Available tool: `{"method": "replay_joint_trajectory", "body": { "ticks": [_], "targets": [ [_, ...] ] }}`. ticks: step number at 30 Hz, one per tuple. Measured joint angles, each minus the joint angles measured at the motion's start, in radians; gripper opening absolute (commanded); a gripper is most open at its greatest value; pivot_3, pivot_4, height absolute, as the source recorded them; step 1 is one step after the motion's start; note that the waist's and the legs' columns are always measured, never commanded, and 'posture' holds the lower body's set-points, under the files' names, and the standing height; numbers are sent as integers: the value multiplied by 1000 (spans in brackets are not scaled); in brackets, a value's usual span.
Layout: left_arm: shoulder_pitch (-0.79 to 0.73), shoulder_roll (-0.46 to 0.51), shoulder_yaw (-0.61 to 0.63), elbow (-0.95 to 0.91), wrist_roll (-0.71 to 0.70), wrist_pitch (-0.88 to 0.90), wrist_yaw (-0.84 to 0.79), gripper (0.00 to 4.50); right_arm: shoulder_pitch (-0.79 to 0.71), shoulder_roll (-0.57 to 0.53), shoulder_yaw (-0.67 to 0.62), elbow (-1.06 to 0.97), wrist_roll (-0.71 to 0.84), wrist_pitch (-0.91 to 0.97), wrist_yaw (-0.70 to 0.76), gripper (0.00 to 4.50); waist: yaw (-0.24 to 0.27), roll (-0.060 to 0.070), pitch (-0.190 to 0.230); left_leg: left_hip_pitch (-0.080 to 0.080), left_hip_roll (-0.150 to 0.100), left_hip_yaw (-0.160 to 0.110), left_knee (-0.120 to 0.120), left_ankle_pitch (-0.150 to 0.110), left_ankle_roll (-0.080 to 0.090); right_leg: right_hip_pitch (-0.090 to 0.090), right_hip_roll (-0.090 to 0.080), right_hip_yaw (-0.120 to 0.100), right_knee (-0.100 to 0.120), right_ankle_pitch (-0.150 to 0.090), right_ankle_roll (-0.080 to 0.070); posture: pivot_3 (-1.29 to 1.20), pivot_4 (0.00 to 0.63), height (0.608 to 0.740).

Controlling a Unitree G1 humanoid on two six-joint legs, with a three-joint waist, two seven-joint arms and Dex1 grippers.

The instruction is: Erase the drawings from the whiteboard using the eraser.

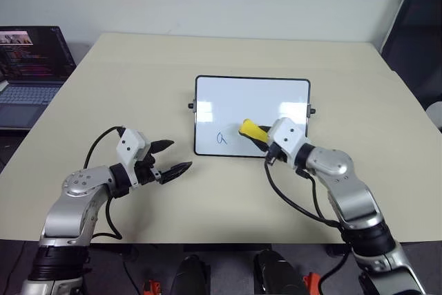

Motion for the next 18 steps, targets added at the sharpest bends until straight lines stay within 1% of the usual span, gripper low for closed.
{"method": "replay_joint_trajectory", "body": {
  "ticks": [1,4,7,13,18],
  "targets": [
    [9,1,9,-14,-5,5,4,4500,29,-3,-14,-28,24,-2,5,1143,0,0,0,0,0,0,0,0,0,0,0,0,0,-2,2,0,150,740],
    [34,5,41,-56,-17,11,21,4500,98,-11,-30,-81,87,0,21,1143,0,0,0,1,0,0,1,0,0,1,0,1,0,-3,0,0,150,740],
    [43,7,45,-89,-19,27,38,4500,128,-34,-43,-100,128,1,29,1143,0,0,0,1,0,1,3,0,0,1,-1,1,0,-2,-1,0,150,740],
    [38,7,45,-162,-20,78,98,4500,142,-50,-45,-103,140,0,17,1143,0,0,0,1,0,1,3,0,0,1,-1,1,0,-1,-1,0,150,740],
    [33,7,37,-219,-23,128,131,4500,132,-81,-22,-79,101,-29,-6,1143,0,0,0,1,0,1,2,0,0,1,-1,1,-1,-1,-1,0,150,740]
  ]
}}
